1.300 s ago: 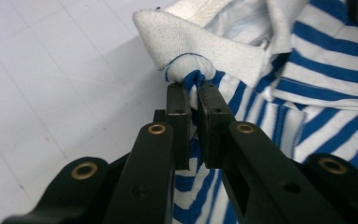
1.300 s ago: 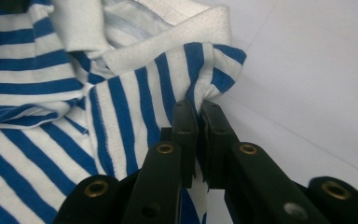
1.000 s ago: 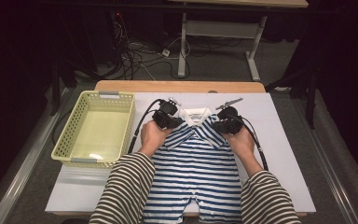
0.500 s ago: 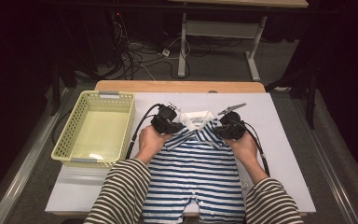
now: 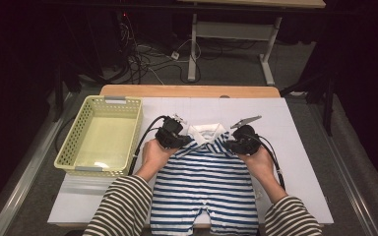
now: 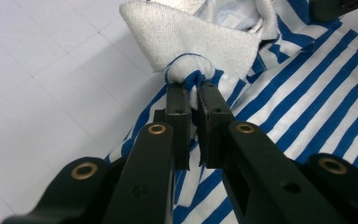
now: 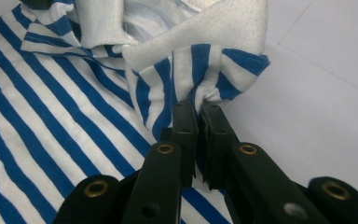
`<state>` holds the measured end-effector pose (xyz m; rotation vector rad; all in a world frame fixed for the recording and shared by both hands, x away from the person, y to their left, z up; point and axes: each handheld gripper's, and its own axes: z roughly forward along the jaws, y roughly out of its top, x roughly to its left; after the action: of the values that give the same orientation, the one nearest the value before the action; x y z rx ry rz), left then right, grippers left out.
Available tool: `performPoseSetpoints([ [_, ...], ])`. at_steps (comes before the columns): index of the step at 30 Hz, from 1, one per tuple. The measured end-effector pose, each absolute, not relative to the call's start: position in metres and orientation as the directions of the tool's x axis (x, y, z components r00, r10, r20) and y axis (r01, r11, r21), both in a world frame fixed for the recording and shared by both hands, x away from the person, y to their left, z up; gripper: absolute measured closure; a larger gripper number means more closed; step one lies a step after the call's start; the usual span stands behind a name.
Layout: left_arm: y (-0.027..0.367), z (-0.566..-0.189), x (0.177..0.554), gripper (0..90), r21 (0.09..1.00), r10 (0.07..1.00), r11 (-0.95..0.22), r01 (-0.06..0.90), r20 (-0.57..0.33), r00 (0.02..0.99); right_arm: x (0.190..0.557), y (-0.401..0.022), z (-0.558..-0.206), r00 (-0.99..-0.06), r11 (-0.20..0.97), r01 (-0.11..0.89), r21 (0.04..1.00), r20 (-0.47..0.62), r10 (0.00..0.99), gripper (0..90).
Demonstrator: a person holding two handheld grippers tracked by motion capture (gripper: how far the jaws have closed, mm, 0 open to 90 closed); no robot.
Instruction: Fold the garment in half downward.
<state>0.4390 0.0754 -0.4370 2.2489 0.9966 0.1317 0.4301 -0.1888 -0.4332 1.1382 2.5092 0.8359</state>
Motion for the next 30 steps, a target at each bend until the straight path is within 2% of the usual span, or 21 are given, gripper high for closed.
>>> performPoseSetpoints([
  [30,0.088,-0.443,0.409,82.3,0.622,0.650,-0.502,0.601,-0.187,0.736,0.400,-0.199,-0.450,-0.673,0.497,0.595,0.632,0.053,0.738,86.1],
])
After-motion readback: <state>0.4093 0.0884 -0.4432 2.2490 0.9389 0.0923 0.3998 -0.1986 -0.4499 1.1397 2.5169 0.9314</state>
